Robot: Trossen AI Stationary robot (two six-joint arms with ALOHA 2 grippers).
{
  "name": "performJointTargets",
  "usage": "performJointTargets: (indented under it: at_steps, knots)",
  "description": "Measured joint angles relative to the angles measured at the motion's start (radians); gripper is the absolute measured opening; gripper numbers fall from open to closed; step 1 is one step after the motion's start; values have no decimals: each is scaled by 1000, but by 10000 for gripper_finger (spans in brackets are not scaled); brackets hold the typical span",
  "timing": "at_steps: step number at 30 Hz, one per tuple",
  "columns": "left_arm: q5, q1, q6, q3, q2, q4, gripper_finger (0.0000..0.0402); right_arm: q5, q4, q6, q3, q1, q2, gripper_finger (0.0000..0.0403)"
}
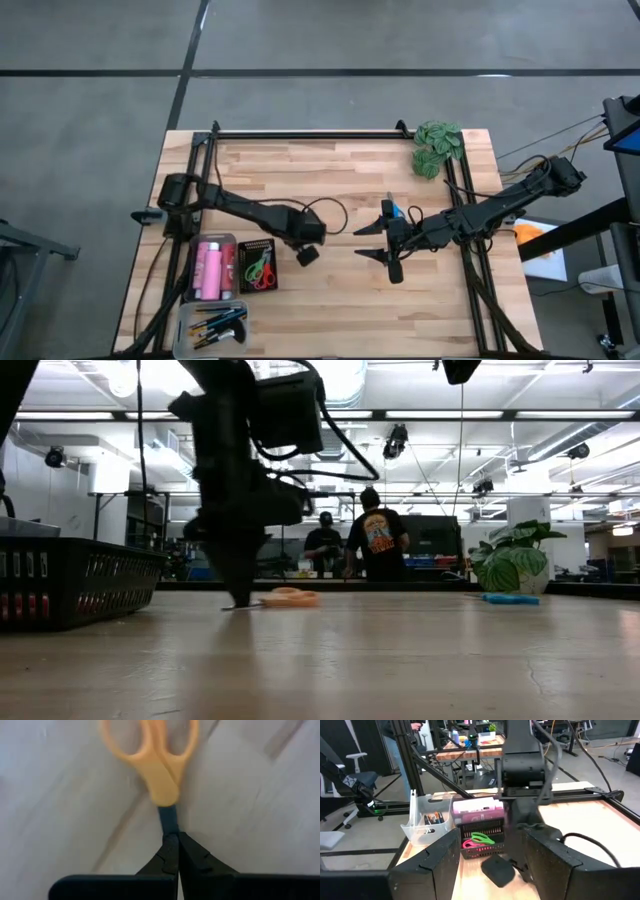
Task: Pick & Place Paint Supplies
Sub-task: Put the yellow scissors into the black bin
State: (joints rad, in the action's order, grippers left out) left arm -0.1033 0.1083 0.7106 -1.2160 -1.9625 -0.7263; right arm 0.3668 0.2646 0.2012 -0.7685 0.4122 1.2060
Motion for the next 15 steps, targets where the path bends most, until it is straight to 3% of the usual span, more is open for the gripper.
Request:
performJointTargets:
  at_steps: [8, 15]
  knots:
    - [10, 65, 159, 22, 9, -75, 1, 0, 0, 0, 0, 0, 0, 209]
    - [20, 73, 162, 24, 24, -80, 1, 0, 0, 0, 0, 0, 0, 209]
